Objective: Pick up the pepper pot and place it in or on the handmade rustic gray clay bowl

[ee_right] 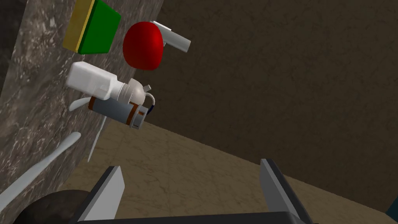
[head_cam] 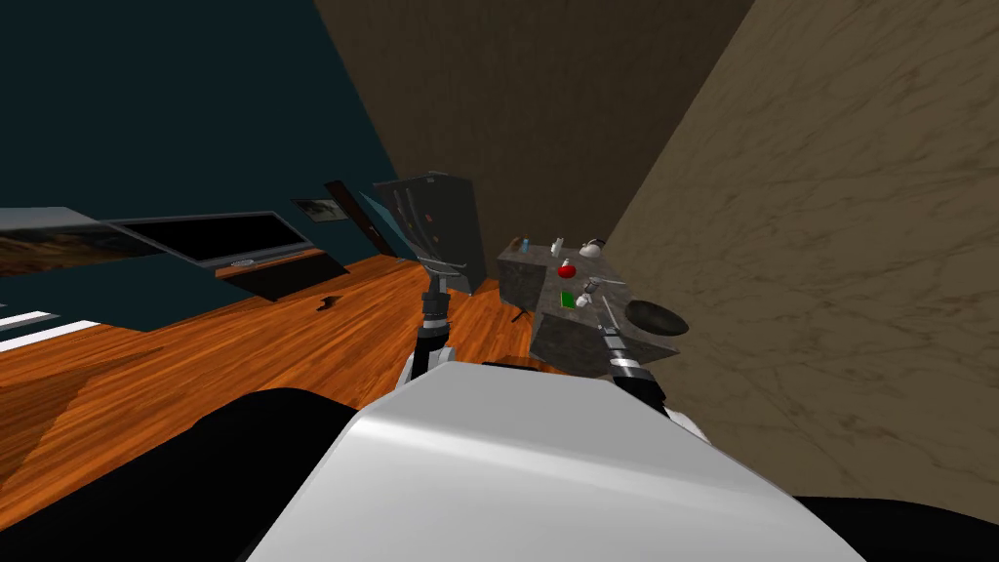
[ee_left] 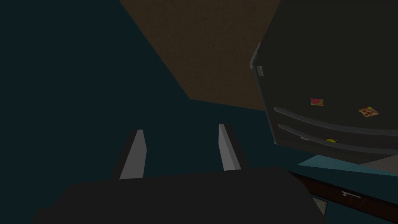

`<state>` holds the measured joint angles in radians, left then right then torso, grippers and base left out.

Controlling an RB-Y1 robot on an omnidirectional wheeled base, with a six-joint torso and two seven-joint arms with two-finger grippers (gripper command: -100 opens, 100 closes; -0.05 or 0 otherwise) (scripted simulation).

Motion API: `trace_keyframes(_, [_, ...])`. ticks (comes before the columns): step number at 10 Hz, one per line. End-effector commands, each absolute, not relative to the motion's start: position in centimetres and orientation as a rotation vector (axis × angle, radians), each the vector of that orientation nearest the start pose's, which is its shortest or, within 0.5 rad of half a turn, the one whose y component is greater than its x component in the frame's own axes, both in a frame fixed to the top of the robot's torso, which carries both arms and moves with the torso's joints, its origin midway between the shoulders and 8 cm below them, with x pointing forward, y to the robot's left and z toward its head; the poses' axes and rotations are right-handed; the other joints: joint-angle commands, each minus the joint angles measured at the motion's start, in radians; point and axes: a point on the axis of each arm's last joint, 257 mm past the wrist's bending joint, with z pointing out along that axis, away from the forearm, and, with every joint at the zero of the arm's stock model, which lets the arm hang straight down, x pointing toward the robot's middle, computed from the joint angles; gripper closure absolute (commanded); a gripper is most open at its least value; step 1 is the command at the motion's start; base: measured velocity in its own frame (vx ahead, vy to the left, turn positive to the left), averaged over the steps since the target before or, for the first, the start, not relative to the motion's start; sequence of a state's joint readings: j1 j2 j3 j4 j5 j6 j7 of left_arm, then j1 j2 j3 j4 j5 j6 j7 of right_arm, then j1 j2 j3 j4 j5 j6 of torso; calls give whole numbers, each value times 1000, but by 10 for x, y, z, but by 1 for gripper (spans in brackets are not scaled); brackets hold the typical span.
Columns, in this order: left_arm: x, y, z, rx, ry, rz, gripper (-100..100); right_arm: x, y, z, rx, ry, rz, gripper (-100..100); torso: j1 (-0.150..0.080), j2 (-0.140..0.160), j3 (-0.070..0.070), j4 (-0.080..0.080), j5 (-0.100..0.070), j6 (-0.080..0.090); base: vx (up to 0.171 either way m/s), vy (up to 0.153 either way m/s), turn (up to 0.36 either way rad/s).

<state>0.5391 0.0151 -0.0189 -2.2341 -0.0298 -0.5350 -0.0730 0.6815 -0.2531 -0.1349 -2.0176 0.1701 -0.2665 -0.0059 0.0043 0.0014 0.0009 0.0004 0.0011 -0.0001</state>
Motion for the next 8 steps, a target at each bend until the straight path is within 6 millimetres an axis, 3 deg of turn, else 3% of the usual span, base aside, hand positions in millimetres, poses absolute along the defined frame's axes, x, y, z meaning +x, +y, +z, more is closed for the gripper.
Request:
trace_keyframes(1, [345, 273, -3, -637, 693, -1213, 0, 334, -395, -228, 855, 1383, 650, -100, 0, 0, 0, 0, 0, 0, -19, 82, 112])
trace_keyframes(5, [345, 273, -3, -637, 693, -1213, 0, 296, -449, -284, 823, 1579, 380, -100, 2, 0, 0, 0, 0, 0, -12, 97, 117])
trace_keyframes(8, [345, 273, -3, -637, 693, -1213, 0, 270, -484, -310, 758, 1706, 204, -100, -1, -2, -1, 0, 0, 0, 23, 59, 113])
